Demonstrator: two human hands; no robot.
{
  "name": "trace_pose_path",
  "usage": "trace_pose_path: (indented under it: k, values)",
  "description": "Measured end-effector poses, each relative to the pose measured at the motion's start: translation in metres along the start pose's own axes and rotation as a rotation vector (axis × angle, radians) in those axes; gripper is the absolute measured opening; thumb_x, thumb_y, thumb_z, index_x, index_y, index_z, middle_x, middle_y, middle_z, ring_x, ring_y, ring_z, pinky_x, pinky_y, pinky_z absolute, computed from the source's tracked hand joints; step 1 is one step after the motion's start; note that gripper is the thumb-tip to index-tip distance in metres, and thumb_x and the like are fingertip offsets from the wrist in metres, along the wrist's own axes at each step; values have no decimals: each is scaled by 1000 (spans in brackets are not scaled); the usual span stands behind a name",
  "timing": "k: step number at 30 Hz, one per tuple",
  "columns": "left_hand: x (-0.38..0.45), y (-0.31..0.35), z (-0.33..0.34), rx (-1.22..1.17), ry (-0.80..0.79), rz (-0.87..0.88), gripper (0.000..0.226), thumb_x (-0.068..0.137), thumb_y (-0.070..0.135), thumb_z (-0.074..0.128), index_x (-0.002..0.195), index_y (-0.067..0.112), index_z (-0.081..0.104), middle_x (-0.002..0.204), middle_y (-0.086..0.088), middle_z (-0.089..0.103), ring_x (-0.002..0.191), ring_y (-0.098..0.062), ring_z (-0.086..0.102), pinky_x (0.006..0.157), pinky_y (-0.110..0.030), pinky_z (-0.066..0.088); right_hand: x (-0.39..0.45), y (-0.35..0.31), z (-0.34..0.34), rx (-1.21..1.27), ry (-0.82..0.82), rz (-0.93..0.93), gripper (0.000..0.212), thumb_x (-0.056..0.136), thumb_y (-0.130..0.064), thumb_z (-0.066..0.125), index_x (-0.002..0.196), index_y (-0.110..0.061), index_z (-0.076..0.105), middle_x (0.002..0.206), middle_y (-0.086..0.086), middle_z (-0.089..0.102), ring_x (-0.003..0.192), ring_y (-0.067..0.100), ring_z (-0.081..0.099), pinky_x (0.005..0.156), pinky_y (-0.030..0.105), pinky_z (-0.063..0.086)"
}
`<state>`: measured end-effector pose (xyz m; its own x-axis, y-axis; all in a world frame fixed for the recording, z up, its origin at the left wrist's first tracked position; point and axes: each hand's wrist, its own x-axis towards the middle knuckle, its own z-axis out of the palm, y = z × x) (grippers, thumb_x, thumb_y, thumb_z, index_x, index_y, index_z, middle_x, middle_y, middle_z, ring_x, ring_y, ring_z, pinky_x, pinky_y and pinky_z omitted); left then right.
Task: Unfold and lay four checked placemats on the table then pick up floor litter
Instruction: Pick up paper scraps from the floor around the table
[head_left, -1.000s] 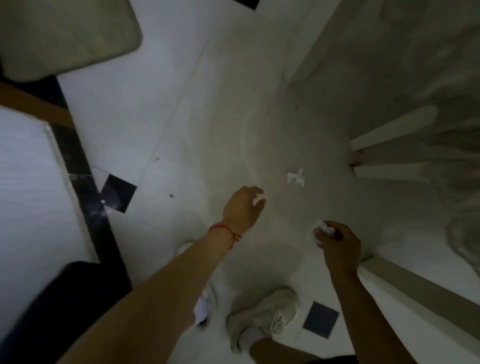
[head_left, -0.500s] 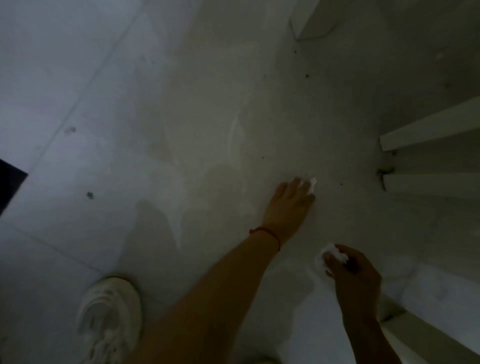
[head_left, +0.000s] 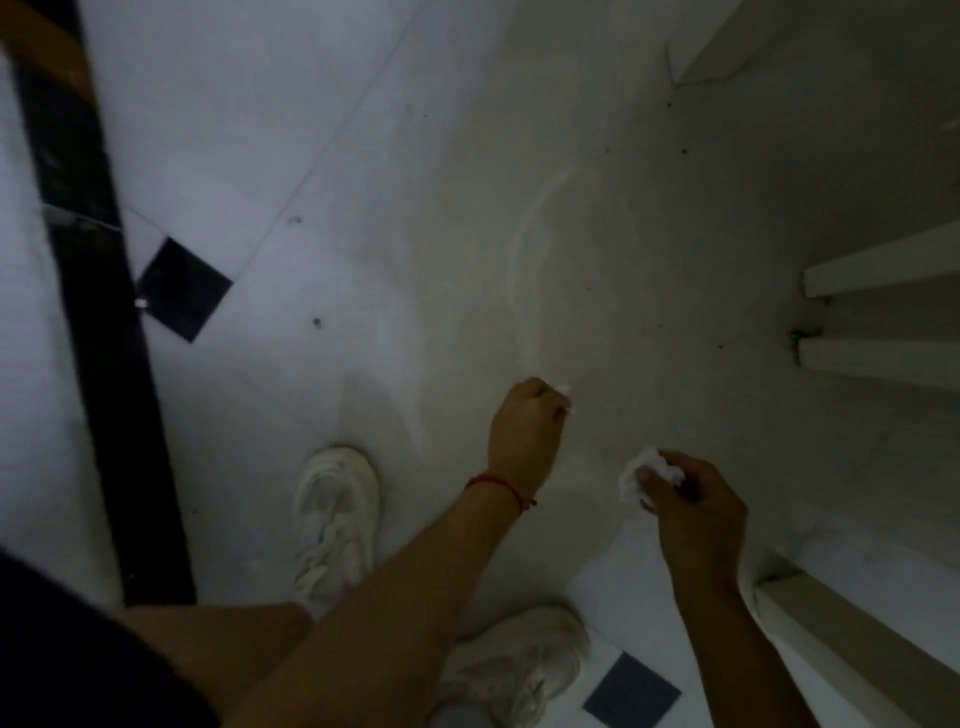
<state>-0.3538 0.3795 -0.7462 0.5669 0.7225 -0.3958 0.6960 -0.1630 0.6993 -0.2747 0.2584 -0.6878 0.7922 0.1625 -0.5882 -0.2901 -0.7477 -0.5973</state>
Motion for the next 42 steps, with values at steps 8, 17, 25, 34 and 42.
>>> trace_pose_path:
  k: [8,17,25,34,42]
  values:
    - [-72,54,-126,-61,200,-50,8,73,-1,66,77,-1,73,77,-21,68,69,-31,67,71,-20,40,-90,-99,-43,31,-76,-87,13,81,-13,67,94,-11,66,89,8,64,71,7,59,52,5,48]
    - [-165,157,-286,-201,311,-46,7,73,2,66,75,1,73,85,-18,70,85,-11,56,66,3,37,-233,-200,-119,63,-86,-71,8,80,-12,66,85,-6,68,89,8,71,85,21,67,77,27,51]
    - [-241,244,-386,-220,109,86,5,73,1,72,77,5,74,75,-14,67,76,-10,58,63,-2,43,-359,-253,-187,274,94,-29,10,81,-9,64,71,-11,64,74,3,68,65,-1,63,70,25,54]
    - [-284,320,-404,-30,-276,306,8,74,9,73,82,7,75,70,6,61,69,7,58,61,-4,42,-452,-223,-243,519,424,185,8,80,-8,65,79,-1,68,77,16,70,74,28,64,68,31,48]
    - [-362,387,-342,123,-613,513,11,75,10,73,71,21,72,79,3,67,73,-1,61,63,-9,45,-541,-121,-323,706,771,397,14,78,-17,66,87,-7,69,83,9,71,77,22,65,68,26,50]
